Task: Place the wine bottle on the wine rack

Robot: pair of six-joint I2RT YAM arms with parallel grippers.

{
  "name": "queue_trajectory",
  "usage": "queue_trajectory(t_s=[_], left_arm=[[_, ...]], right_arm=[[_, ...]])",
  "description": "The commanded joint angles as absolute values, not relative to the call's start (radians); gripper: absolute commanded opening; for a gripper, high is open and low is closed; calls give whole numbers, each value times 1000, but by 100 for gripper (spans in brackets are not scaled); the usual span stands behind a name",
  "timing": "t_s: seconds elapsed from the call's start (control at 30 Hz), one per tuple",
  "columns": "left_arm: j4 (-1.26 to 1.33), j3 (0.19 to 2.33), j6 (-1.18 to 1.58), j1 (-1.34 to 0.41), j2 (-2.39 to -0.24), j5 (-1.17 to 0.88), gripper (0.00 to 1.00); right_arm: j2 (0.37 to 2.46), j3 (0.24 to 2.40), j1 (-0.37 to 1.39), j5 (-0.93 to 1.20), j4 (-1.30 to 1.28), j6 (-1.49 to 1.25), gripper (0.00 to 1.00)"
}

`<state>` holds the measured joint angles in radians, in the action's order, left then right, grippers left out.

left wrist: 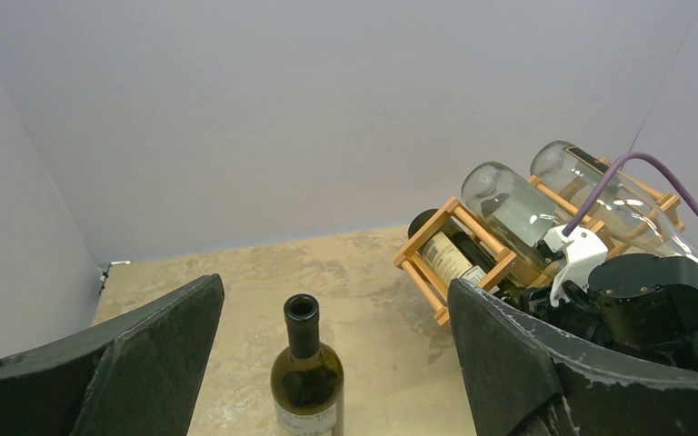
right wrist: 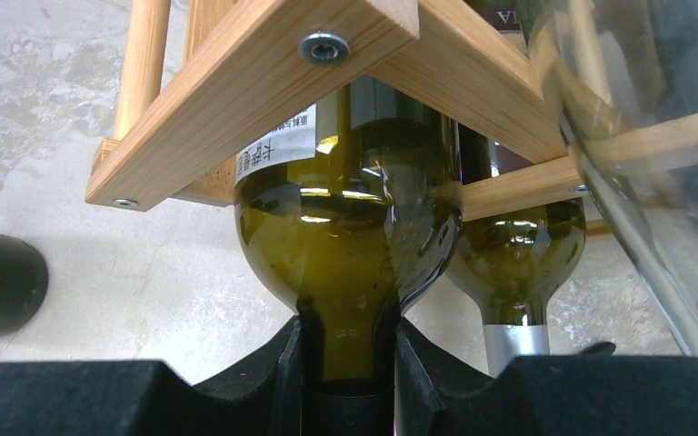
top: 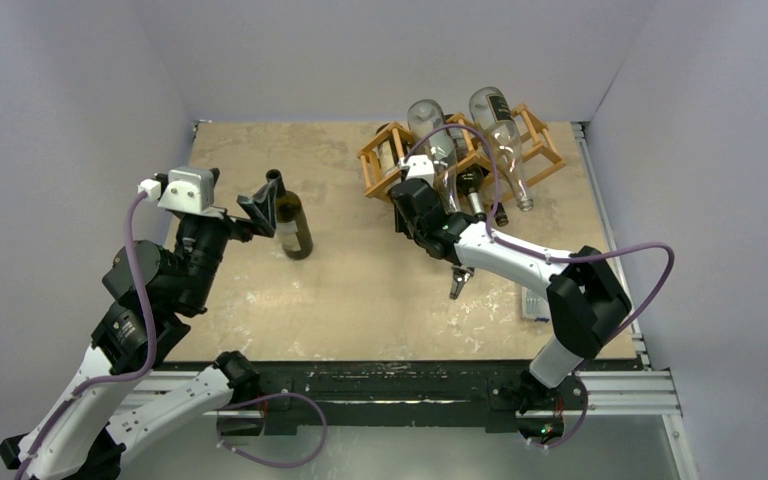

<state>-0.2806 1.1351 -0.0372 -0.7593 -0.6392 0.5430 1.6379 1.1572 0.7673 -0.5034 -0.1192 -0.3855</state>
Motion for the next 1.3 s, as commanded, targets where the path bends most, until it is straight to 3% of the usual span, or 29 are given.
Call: queue_trajectory(t_s=[0.0,0.47,0.8,1.27], left_arm=[[-273,1164,-34,-753,-632,551,95],[-273,1163,-34,-752,-625,563,100],[-273,1164,-30,-753,-607,566,100],[-278,1166,-29,-753,-572,561,99]], right_arm=[[1605,1210,760,-531,-45,-408,35],[1552,1240,761,-515,-103,-393,64],[1466,1274,762,-499,-118,-355,70],[1554,1409,831,-120,107,-310,79]])
